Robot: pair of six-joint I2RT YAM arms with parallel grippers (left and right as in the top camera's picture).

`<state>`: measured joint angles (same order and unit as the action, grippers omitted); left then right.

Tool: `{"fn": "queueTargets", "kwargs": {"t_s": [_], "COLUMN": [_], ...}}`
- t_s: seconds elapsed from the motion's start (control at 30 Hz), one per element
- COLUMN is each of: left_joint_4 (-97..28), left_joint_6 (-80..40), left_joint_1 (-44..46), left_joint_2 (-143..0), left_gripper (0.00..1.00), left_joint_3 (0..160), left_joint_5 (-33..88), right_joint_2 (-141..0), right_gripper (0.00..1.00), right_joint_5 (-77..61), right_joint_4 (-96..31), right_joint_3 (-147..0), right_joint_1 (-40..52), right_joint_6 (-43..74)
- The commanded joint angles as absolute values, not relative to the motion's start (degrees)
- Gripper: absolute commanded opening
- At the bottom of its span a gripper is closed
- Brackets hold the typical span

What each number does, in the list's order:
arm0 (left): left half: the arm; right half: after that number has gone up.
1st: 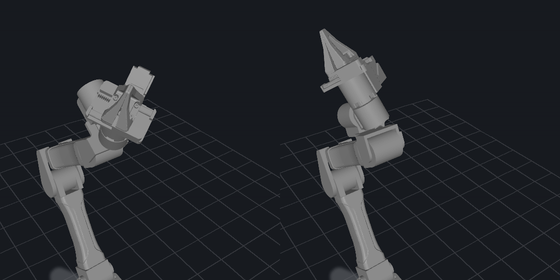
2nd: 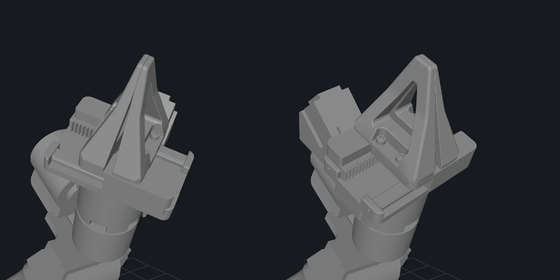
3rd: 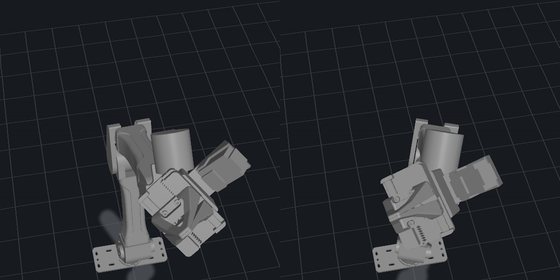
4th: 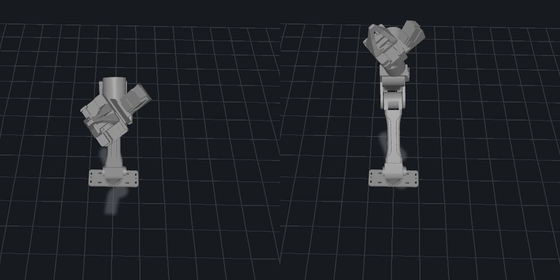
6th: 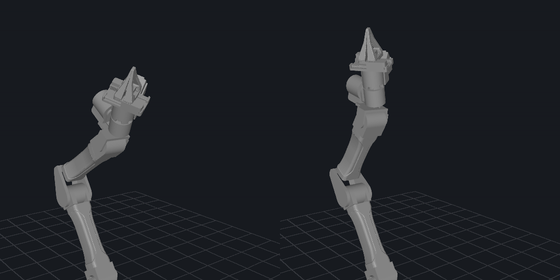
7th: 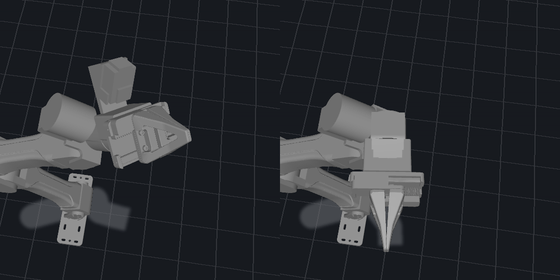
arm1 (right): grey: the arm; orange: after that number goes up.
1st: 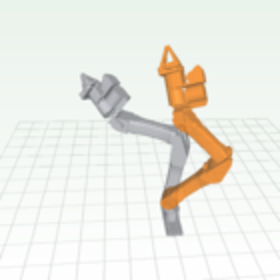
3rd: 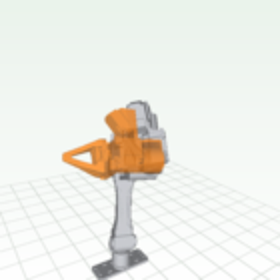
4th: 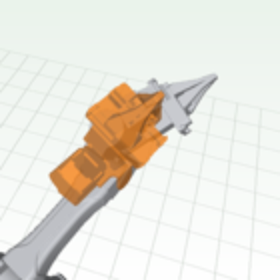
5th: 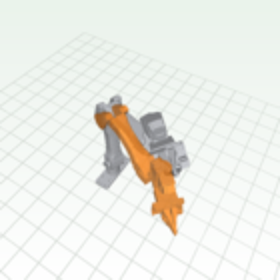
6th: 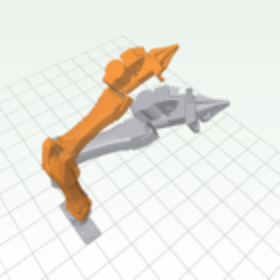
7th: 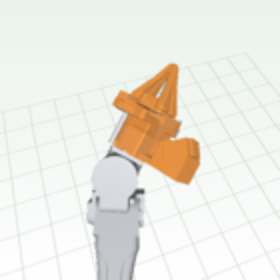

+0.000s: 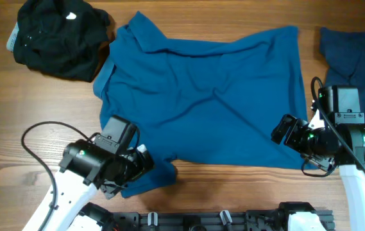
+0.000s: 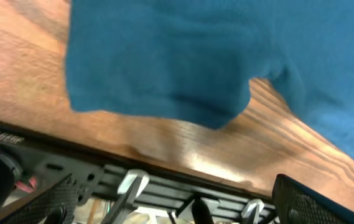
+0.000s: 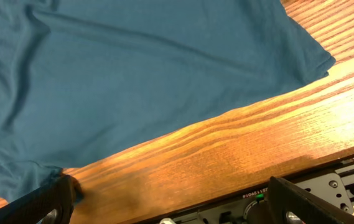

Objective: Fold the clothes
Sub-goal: 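Grasp the shirt's lower left hem with the left gripper and lift it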

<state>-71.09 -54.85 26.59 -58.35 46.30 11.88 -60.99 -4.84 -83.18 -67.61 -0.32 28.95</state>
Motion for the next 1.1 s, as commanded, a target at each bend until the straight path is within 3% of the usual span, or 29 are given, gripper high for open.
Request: {"fn": "queueTargets", "kwargs": {"t_s": [0.0, 0.67, 1.07], "left_joint_4": [-68.23, -65.56, -62.89], "left_joint_6": [-56.01, -55.75, -55.79], "left_joint_1": [26.48, 20.71, 20.71], "left_joint_2": [-58.19, -75.40, -76.62], "left_gripper": [1.00, 1.00, 1.00], "left_joint_3": [43.81, 43.22, 43.05], "left_joint_5": [12.25, 4.86, 0.16], "right_joint_2": [-60.51, -60.53, -60.53], "right_gripper": [1.00, 1.00, 1.00], "right_joint_5": [-3.81, -3.84, -3.88], "right_joint_4": [-82.98, -81.43, -80.36], "right_joint_3": [-67.00, -67.00, -67.00], "right_joint_1": [-0.36, -0.36, -0.34], "right_joint_6": [29.80, 26.94, 26.50]}}
